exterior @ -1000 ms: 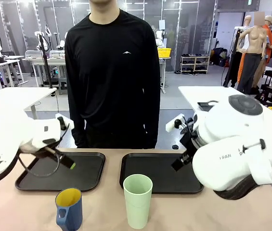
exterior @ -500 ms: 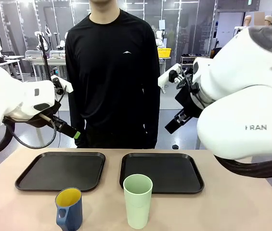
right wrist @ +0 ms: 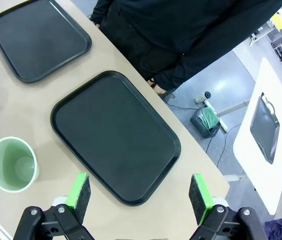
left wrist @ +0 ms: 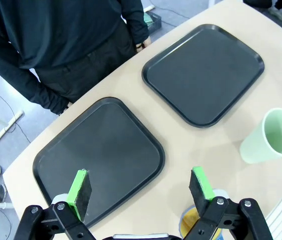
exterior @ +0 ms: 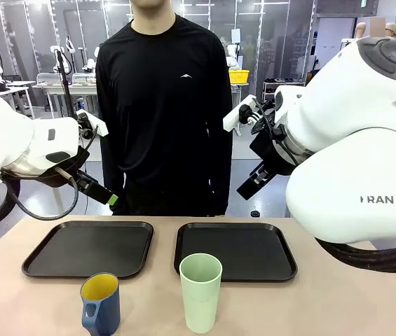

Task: Sort and store the cups by type.
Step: Pick up the Reusable plastic cup.

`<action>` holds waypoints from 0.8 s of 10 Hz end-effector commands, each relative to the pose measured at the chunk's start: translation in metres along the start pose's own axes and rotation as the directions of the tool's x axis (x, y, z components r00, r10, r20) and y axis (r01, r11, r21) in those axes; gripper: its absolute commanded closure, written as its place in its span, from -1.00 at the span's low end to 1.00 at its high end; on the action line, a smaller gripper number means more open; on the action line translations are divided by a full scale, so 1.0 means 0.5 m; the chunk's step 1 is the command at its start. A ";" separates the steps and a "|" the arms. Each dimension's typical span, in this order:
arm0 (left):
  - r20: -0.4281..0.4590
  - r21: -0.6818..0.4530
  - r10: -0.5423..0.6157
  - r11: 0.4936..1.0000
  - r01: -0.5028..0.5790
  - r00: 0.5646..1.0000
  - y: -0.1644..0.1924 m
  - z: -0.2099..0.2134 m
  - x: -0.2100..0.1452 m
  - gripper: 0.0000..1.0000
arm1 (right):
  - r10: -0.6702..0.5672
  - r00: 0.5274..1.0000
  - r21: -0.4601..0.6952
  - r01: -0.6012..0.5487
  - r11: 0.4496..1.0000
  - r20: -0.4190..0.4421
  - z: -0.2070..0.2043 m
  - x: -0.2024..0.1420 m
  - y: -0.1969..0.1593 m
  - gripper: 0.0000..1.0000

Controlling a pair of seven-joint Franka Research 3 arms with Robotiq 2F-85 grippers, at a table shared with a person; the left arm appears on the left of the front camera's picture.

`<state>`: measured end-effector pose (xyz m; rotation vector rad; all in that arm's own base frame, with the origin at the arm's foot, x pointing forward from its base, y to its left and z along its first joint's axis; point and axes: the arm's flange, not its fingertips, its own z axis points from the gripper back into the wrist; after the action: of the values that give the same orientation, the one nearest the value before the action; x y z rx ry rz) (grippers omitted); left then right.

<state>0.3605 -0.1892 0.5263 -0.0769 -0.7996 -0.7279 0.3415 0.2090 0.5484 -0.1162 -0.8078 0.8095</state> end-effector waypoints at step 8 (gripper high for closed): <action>-0.168 0.035 0.217 0.976 -0.214 0.962 0.247 -0.155 -0.196 -1.00 | -0.248 0.955 -0.168 0.220 0.961 -0.166 -0.217 -0.204 -0.196 -1.00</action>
<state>0.4312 -0.0702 0.4414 -0.0653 -0.6181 -0.5331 0.4216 0.0859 0.4634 -0.2179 -0.6784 0.5535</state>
